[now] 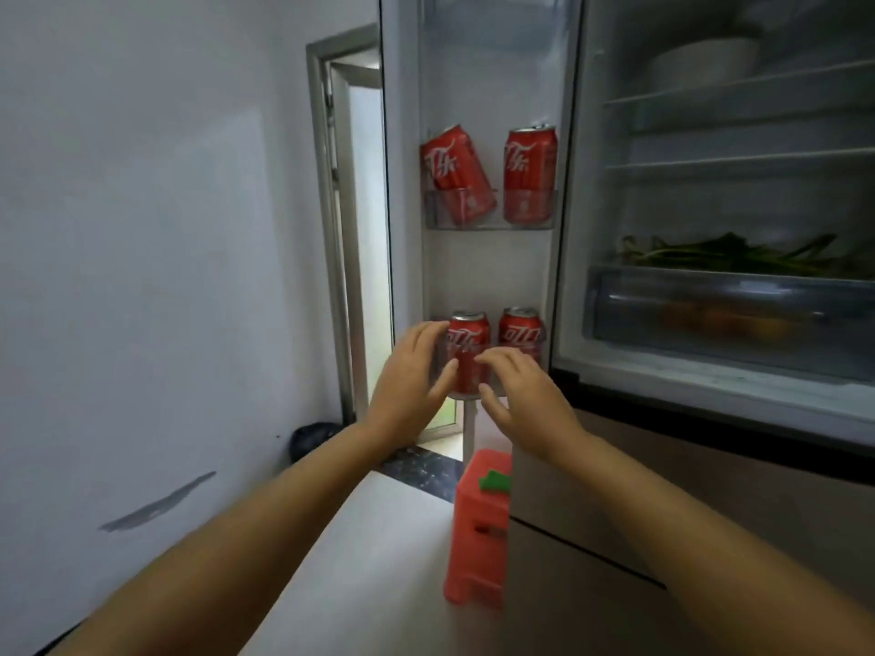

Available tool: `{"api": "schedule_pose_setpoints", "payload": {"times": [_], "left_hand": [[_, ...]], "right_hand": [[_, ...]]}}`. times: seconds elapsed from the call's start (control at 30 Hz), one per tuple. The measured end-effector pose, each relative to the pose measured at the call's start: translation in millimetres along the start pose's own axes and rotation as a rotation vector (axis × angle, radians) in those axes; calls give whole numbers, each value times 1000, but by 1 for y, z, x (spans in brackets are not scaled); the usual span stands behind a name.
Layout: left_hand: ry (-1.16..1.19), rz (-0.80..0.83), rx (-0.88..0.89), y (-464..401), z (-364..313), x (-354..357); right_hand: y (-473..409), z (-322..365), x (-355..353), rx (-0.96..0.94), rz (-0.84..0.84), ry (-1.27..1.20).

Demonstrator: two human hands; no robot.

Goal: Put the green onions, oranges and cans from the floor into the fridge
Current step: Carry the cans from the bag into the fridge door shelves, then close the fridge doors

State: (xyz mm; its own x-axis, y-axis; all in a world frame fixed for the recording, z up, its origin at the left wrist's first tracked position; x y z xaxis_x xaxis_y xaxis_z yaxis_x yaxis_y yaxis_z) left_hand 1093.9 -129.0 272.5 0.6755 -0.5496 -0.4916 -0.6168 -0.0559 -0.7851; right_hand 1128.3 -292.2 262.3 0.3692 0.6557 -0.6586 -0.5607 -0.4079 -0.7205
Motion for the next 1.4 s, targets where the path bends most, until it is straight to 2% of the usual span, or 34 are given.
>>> {"api": "schedule_pose_setpoints", "payload": {"times": [0.07,0.17,0.27,0.37,0.63,0.8,0.93,1.07,1.2,1.27,1.33,1.4], "left_hand": [[-14,-74,-43,-26,28,-7],[-9,-122,-121,-64,63,-12],[57,-75,-186,-103,83,-9],[153,0,-228,-126,84,4],[198,-85,-260,-119,73,32],[108,-142,-196,-93,41,35],[-39,-116,-87,-67,1,45],[-210,-74,139,-56,-34,57],[-375,-7,560,-61,-56,69],[-415,-29,690,-71,-66,73],[-337,-93,577,-87,-74,76],[-196,-96,345,-106,-82,84]], "right_hand": [[-31,14,20,-39,-13,1],[-68,29,51,-98,56,108],[-92,36,76,12,144,332],[-98,36,90,93,143,451],[-83,31,93,91,64,424],[-58,15,59,34,75,325],[-30,-19,13,35,78,220],[-4,-64,-36,132,84,143],[16,-102,-73,223,55,131],[25,-113,-87,309,-14,100],[35,-118,-98,410,-130,30],[42,-116,-104,369,-222,77]]}}
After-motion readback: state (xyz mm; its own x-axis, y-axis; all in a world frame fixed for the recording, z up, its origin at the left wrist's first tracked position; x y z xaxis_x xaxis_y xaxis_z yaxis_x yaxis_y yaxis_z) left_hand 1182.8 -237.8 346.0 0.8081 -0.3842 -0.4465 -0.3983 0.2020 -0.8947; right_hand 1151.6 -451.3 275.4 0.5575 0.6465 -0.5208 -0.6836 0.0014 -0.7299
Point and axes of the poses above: each hand's wrist, its own y-axis away from the middle knuckle, its own x-axis out of the palm, z = x × y, the point moved 1 cm from there along -y, towards the middle knuckle, and after that the axes turned 5 degrees about -z, right-handed, at the moved point
